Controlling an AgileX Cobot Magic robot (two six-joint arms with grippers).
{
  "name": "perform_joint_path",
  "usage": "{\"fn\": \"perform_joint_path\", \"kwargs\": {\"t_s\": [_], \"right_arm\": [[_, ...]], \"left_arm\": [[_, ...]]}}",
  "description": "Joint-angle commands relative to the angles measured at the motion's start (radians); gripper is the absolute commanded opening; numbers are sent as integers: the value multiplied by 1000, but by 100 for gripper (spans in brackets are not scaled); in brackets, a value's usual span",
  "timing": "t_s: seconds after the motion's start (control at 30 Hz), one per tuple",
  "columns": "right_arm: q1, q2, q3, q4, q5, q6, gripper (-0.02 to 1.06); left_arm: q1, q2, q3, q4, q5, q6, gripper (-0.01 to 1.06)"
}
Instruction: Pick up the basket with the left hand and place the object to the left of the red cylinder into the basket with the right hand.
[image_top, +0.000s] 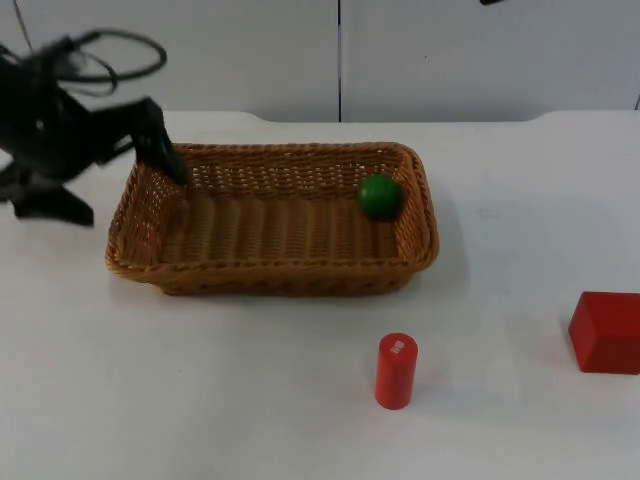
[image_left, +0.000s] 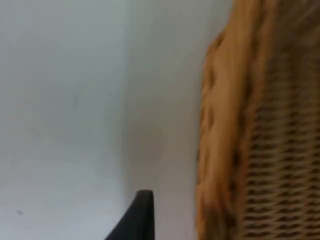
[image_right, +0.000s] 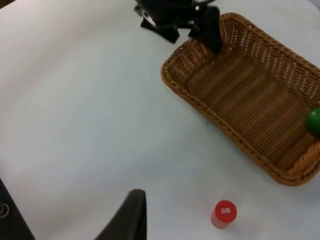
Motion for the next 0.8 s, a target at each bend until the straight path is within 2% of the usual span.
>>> {"fn": "perform_joint_path", "kwargs": {"t_s": [0.0,0.1,0.27,0.63,0.77], "right_arm": [[-2,-10,5,-21,-6,-2,105],[-2,-10,5,-54,-31,0,105],[-2,-10,5,-54,-81,0,105],[-2,-39,30,-54,-128,0,105],[-2,-163,145,-50,-198,9,105]], "left_arm": [[-3,-51,-6,39,-7,7,105],[-3,-154,-6,175,19,-67,105],[-3,-263,10,288,67,-129,105],[-3,-542,201,293,54,-122,105],[-3,-711,308,293,32,-98,105]]}}
